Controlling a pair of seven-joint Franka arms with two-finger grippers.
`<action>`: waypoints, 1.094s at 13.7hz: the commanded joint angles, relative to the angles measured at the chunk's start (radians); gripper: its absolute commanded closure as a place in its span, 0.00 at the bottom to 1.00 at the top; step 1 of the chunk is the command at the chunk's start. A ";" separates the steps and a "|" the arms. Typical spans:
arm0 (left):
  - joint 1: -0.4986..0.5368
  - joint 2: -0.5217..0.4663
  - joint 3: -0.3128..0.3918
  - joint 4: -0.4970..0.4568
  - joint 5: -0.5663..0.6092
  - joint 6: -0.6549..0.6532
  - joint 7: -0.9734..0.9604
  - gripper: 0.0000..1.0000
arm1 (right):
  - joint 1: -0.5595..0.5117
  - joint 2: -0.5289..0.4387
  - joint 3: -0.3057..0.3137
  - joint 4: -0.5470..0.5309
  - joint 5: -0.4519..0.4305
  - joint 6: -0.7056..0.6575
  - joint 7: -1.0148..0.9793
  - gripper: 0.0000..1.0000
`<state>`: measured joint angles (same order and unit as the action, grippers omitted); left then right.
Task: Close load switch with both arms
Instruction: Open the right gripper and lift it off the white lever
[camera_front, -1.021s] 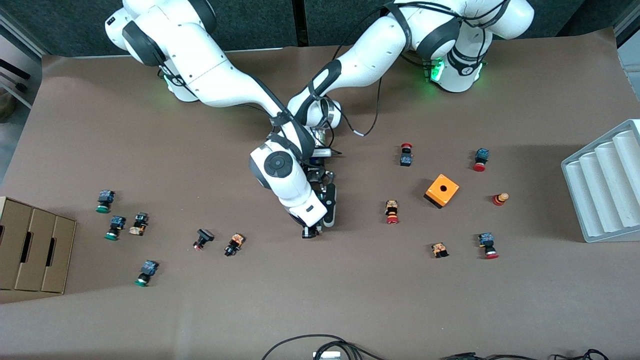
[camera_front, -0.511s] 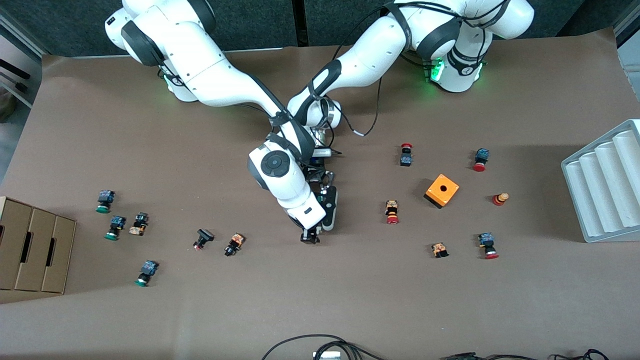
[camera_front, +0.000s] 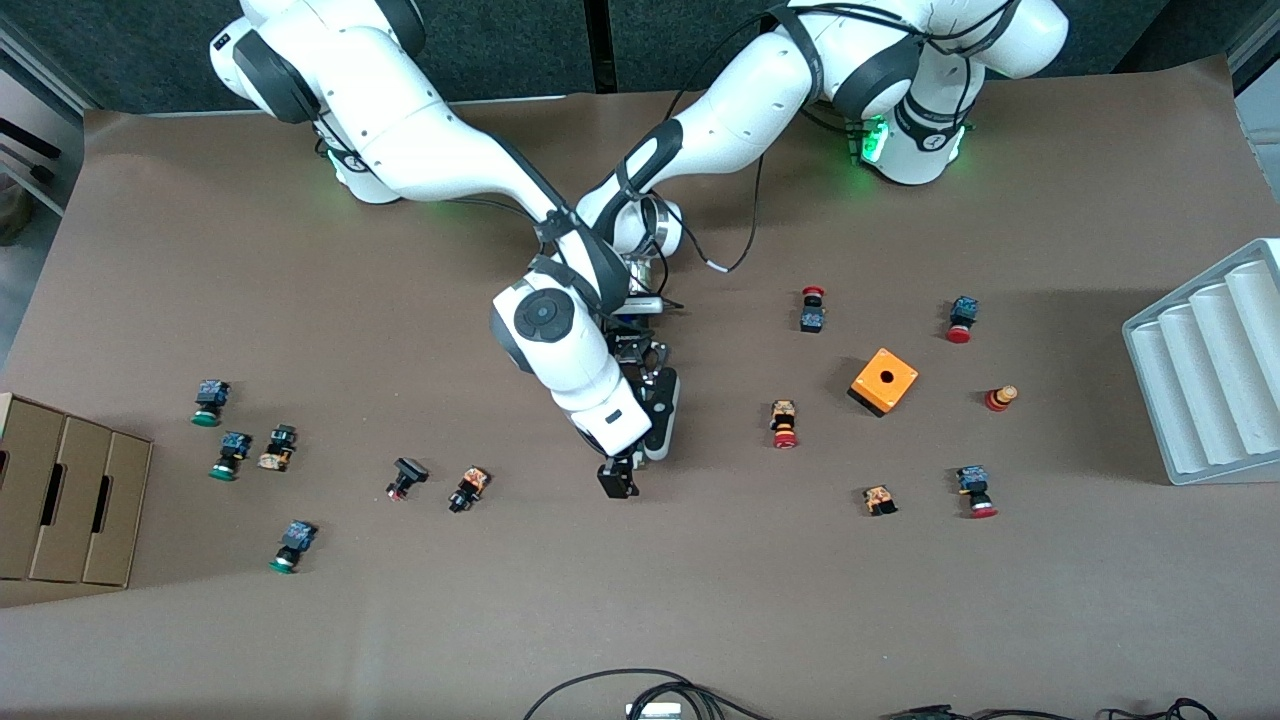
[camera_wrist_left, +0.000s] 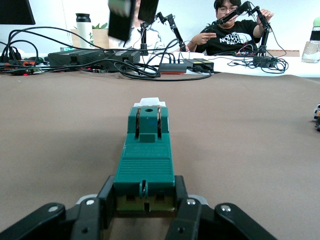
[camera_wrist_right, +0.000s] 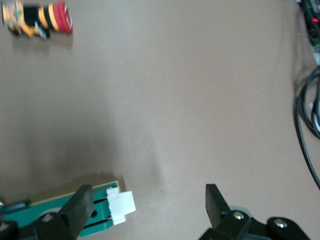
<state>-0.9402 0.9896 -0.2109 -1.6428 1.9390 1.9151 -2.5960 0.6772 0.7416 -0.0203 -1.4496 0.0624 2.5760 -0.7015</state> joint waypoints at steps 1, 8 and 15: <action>0.000 0.037 0.005 0.029 0.012 0.022 -0.009 0.57 | 0.013 -0.073 0.002 -0.005 0.016 -0.092 0.117 0.00; 0.000 0.038 0.005 0.031 0.012 0.022 -0.009 0.57 | 0.016 -0.182 0.003 -0.003 0.025 -0.128 0.410 0.00; 0.000 0.032 0.004 0.037 0.002 0.027 -0.009 0.24 | 0.007 -0.286 -0.009 -0.003 0.025 -0.256 0.617 0.00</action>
<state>-0.9401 0.9897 -0.2109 -1.6424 1.9389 1.9156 -2.5960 0.6892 0.4939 -0.0274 -1.4414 0.0663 2.3756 -0.1369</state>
